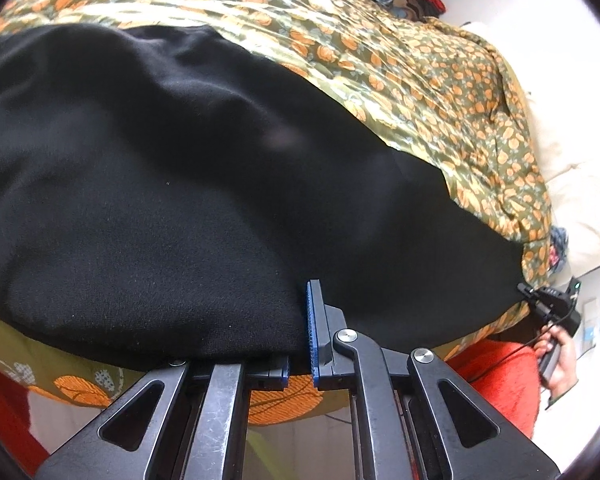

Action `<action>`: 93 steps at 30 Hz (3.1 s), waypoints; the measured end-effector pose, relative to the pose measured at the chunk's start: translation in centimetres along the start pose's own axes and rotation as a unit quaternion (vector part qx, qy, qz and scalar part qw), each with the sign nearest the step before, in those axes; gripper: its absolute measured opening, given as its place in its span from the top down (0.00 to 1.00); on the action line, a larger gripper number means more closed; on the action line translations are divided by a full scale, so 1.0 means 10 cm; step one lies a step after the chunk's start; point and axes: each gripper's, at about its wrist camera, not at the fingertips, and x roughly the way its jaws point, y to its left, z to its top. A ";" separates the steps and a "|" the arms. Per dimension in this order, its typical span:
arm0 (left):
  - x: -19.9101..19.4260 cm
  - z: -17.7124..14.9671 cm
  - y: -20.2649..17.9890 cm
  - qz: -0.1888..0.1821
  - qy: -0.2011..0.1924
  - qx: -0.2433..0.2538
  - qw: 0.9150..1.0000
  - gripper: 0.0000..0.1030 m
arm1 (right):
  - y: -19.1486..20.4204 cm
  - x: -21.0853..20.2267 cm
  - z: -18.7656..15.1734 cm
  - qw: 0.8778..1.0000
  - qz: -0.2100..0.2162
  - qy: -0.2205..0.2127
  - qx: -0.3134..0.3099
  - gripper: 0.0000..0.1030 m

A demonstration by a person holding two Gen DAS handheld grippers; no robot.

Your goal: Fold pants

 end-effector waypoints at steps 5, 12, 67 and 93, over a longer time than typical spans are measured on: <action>0.00 0.01 -0.12 0.028 -0.002 0.029 0.999 0.91 | 0.06 -0.05 -0.02 1.000 -0.015 -0.016 -0.009 0.84; -0.11 -0.07 -0.26 0.058 0.017 0.045 0.997 0.39 | 0.17 -0.30 -0.11 0.995 -0.050 -0.070 -0.049 0.55; 1.09 -0.31 -2.21 0.059 0.080 0.324 0.941 0.21 | -0.72 -0.23 -0.06 0.968 0.212 0.010 0.136 0.35; -0.24 0.12 -1.29 0.026 0.007 0.207 0.978 0.24 | 0.98 -1.25 0.00 0.973 0.133 -0.060 -0.180 0.91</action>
